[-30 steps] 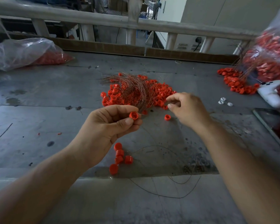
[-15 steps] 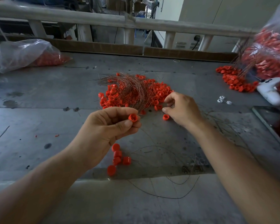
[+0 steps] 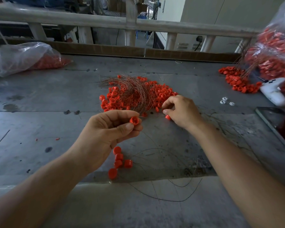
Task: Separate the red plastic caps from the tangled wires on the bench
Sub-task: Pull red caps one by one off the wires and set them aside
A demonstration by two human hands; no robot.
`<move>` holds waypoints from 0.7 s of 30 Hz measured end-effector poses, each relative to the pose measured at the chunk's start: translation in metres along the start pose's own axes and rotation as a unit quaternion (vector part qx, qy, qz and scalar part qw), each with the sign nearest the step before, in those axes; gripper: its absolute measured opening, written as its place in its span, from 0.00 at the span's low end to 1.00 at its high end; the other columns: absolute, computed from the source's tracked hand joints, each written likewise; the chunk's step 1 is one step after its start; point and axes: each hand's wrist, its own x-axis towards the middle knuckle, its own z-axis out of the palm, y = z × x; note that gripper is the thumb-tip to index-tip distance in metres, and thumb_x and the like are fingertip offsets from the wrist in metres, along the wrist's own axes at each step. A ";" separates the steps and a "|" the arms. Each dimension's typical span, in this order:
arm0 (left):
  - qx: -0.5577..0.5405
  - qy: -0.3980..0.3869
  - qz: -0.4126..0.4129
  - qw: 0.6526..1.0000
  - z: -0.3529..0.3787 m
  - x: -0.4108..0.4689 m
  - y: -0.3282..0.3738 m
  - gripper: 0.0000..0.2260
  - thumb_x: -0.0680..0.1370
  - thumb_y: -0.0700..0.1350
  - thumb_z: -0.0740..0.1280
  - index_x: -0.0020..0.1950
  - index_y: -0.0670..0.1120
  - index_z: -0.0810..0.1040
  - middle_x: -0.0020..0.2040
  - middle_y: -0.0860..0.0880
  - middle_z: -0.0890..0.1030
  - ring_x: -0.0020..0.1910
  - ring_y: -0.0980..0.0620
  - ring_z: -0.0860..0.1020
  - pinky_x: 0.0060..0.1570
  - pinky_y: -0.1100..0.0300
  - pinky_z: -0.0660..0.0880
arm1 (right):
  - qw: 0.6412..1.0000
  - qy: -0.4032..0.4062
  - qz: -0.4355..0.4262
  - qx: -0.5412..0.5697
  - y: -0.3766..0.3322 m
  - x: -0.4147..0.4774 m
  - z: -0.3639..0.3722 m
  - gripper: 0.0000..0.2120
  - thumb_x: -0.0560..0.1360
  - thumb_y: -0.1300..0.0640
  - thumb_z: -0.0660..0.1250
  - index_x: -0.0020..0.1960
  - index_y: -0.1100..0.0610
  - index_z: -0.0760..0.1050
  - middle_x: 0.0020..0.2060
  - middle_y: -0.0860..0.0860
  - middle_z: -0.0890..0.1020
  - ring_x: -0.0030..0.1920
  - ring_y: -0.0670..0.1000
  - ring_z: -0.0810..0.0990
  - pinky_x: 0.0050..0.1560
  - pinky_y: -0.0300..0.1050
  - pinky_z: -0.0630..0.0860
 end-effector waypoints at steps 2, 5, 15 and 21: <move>0.000 -0.001 0.000 1.000 0.000 0.000 0.000 0.11 0.64 0.33 0.64 0.38 0.44 0.84 0.37 0.44 0.84 0.38 0.51 0.83 0.37 0.65 0.78 | 1.000 -0.007 -0.001 0.003 -0.001 -0.001 -0.001 0.04 0.70 0.60 0.70 0.41 0.53 0.76 0.40 0.46 0.74 0.42 0.47 0.72 0.44 0.39 0.67; 0.001 -0.002 0.000 1.000 0.000 0.000 0.000 0.12 0.64 0.33 0.64 0.39 0.44 0.84 0.38 0.44 0.84 0.38 0.51 0.83 0.37 0.65 0.78 | 1.000 -0.015 -0.008 0.003 -0.002 -0.002 -0.001 0.05 0.71 0.61 0.69 0.39 0.53 0.75 0.37 0.45 0.75 0.40 0.46 0.73 0.41 0.38 0.66; 0.007 -0.001 0.000 1.000 0.000 -0.001 0.000 0.11 0.64 0.34 0.64 0.39 0.44 0.84 0.38 0.44 0.84 0.38 0.51 0.83 0.37 0.65 0.78 | 1.000 -0.013 -0.023 0.014 0.000 -0.002 -0.001 0.04 0.70 0.61 0.70 0.45 0.57 0.78 0.41 0.49 0.75 0.39 0.46 0.72 0.42 0.38 0.67; 0.000 0.003 0.001 1.000 0.000 -0.001 -0.001 0.11 0.64 0.33 0.64 0.39 0.43 0.84 0.38 0.43 0.84 0.38 0.50 0.83 0.37 0.65 0.78 | 0.999 -0.011 -0.035 -0.001 -0.002 -0.002 -0.002 0.07 0.69 0.62 0.71 0.38 0.54 0.73 0.40 0.48 0.75 0.41 0.47 0.72 0.41 0.39 0.66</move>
